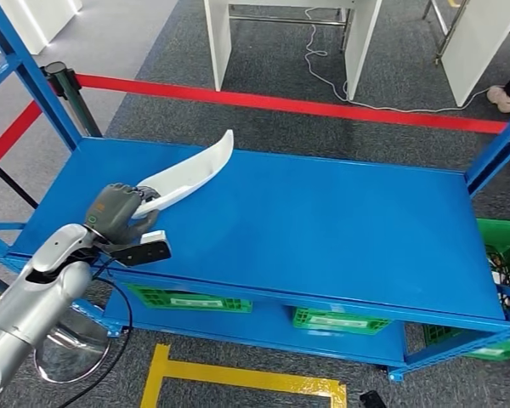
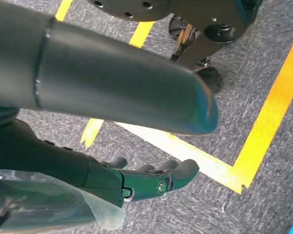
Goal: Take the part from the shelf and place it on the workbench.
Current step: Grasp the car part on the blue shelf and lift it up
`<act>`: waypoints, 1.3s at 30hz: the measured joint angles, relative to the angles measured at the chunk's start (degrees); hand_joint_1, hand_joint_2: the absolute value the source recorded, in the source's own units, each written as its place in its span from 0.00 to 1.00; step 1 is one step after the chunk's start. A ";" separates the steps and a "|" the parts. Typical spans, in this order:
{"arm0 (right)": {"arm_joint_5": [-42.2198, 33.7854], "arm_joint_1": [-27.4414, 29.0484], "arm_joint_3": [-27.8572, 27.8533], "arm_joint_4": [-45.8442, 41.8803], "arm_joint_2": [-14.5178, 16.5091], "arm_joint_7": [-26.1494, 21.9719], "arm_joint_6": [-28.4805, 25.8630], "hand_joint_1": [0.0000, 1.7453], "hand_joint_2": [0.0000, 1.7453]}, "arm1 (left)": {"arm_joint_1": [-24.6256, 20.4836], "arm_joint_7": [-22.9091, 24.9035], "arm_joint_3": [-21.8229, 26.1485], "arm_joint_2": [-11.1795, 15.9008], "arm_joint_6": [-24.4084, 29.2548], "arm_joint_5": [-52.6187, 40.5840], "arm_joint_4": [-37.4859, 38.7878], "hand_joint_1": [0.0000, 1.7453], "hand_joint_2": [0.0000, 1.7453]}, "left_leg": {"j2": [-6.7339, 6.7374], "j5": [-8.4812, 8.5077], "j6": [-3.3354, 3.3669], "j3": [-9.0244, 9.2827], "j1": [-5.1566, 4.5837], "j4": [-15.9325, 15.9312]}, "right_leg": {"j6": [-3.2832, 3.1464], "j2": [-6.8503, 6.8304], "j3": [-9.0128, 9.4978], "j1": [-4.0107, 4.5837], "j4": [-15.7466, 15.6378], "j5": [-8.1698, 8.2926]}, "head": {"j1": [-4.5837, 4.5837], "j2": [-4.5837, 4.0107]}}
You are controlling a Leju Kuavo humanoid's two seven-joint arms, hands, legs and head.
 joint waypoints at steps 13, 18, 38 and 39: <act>0.34 0.01 -0.97 0.04 0.27 0.28 -0.86 0.00 0.00 | 8.47 -4.27 10.68 -6.40 12.92 14.37 -12.95 1.00 1.00 | 0.02 -0.51 1.25 0.56 0.02 -0.52 | 1.15 -0.16 -2.40 -0.16 3.01 0.25 | 0.08 0.00; 0.70 0.18 -1.42 0.04 0.84 0.44 -1.53 0.00 0.00 | 11.97 -8.35 15.75 -9.96 14.14 25.67 -19.11 1.00 1.00 | 0.03 -1.24 0.04 0.06 -0.03 0.40 | 0.15 0.02 -0.95 -0.17 0.33 0.40 | -0.02 0.00; 1.22 0.06 -3.09 0.04 2.10 2.43 -2.79 0.00 0.00 | 15.44 -10.91 20.32 -16.80 15.57 40.48 -27.48 1.00 1.00 | 0.21 0.26 2.02 0.42 0.09 -1.10 | 1.86 -0.23 -6.78 -0.22 13.86 -7.06 | 0.15 0.00; 1.25 0.08 -3.17 0.04 2.11 2.57 -2.80 0.00 0.00 | 15.48 -10.91 20.32 -16.88 15.74 40.55 -27.47 1.00 1.00 | 0.21 0.29 2.05 0.37 0.07 -1.07 | 1.95 -0.23 -7.43 -0.22 15.56 -7.29 | 0.14 0.00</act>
